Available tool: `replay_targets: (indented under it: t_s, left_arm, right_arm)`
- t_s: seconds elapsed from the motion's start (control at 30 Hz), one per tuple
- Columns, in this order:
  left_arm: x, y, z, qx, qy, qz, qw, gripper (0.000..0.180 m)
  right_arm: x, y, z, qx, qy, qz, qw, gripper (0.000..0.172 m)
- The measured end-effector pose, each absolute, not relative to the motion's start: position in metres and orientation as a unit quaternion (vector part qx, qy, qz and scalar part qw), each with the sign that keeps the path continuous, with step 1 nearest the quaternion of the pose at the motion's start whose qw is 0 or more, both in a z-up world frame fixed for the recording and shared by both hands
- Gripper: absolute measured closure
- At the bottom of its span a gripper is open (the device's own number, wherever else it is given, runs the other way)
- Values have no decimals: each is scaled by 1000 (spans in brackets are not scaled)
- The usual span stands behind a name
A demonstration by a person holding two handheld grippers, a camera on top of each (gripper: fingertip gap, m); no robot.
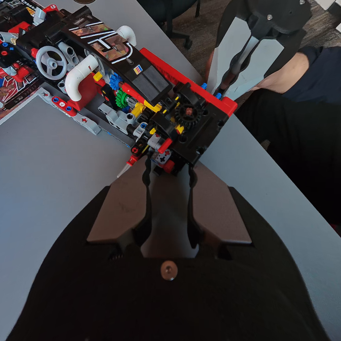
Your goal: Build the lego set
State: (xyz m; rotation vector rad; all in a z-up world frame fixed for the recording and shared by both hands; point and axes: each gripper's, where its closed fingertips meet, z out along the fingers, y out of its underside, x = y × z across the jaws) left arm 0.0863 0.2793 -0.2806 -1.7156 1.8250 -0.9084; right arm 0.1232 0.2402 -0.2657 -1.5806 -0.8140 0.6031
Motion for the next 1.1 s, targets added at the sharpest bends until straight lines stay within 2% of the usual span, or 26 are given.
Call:
replay_targets:
  t_s: [0.17,0.37,0.73,1.1]
  left_arm:
    - [86,279,-281,-623,668,-330,238,141]
    - [87,276,-278,-626,660,-353,219,131]
    - [90,275,-280,-627,664,-336,231,142]
    - [109,247,-279,-601,687,-344,220,142]
  right_arm:
    - [124,240,-266,-675,-363,259,588,171]
    - [124,240,-266,-678,-362,263,584,171]
    - [127,232,-266,-662,-309,288,620,170]
    - [144,201,-265,-661,-317,191,653,171]
